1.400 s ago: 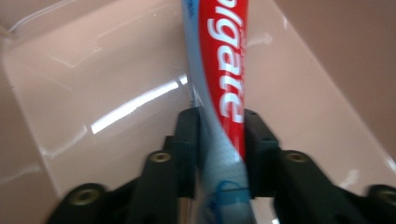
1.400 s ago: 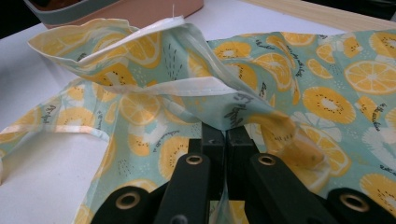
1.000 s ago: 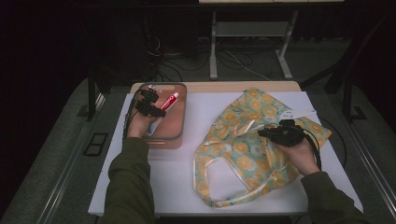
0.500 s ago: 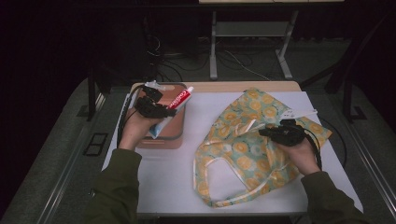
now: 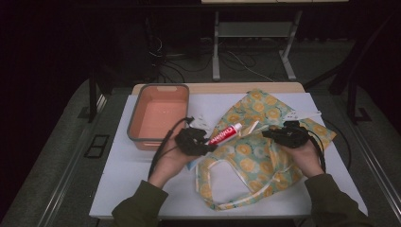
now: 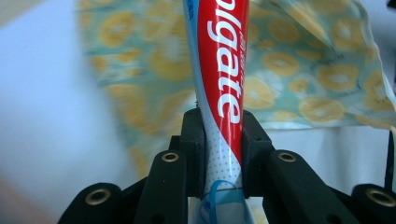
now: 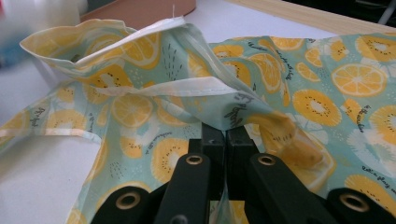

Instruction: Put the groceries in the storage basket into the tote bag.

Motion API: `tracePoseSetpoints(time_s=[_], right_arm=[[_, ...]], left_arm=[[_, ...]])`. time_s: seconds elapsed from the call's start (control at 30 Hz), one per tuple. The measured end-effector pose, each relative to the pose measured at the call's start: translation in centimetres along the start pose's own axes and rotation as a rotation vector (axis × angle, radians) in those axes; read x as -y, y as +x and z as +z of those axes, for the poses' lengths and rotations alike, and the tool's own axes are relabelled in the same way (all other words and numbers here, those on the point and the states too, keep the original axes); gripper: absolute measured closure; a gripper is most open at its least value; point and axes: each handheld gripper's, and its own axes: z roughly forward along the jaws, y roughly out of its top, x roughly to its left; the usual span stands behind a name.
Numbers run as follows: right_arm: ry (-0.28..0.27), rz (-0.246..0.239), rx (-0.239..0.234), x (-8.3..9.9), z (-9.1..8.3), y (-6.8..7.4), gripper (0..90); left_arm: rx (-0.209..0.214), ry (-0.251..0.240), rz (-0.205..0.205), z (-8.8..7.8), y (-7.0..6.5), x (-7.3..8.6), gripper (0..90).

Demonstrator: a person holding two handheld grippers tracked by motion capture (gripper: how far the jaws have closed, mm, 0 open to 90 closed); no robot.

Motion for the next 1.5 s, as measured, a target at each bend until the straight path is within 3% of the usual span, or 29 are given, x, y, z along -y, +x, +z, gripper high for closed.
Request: tracePoseSetpoints(time_s=[0.17,0.27,0.4,0.53,0.6,0.67,0.73,0.87,1.03,1.17,1.33,1.5], right_arm=[[-0.002,0.002,0.000,0.0,0.0,0.0,88.8],[-0.004,0.001,0.001,0.0,-0.1,0.0,88.8],[-0.006,0.003,-0.001,0.0,-0.1,-0.1,88.8],[-0.009,0.003,-0.001,0.0,-0.2,-0.1,88.8],[-0.010,0.006,-0.003,0.0,-0.2,-0.1,88.8],[-0.010,0.005,-0.002,0.0,-0.2,-0.1,88.8],[-0.011,0.003,-0.003,0.0,-0.3,-0.1,88.8],[-0.010,0.004,-0.003,0.0,-0.3,-0.1,88.8],[-0.006,-0.001,0.000,0.0,-0.2,0.0,88.8],[0.000,-0.001,0.001,0.0,-0.1,0.1,88.8],[0.004,-0.004,0.000,0.0,0.1,0.2,88.8],[0.006,-0.006,-0.001,0.1,0.1,0.2,88.8]], left_arm=[[0.053,0.075,0.039,4.7,-1.6,-0.4,74.8],[0.058,0.102,0.058,7.2,-2.2,-0.8,74.8],[0.027,0.109,0.045,9.6,-2.3,-1.9,74.7],[0.001,0.115,0.011,11.4,-1.9,-2.5,74.2],[0.009,0.104,-0.022,12.0,-1.6,-2.2,72.5],[0.006,0.050,-0.032,11.6,-1.4,-2.1,66.7],[0.005,0.032,-0.030,10.8,-1.3,-2.2,49.6],[-0.025,0.011,0.012,8.3,-1.7,-1.3,33.7],[-0.011,-0.012,0.000,5.5,-1.9,1.5,32.9],[-0.011,0.000,-0.005,4.5,-2.2,3.9,32.0],[0.015,0.015,-0.011,5.5,-2.3,4.6,27.0],[0.007,0.052,0.003,7.0,-2.3,4.6,25.3]])
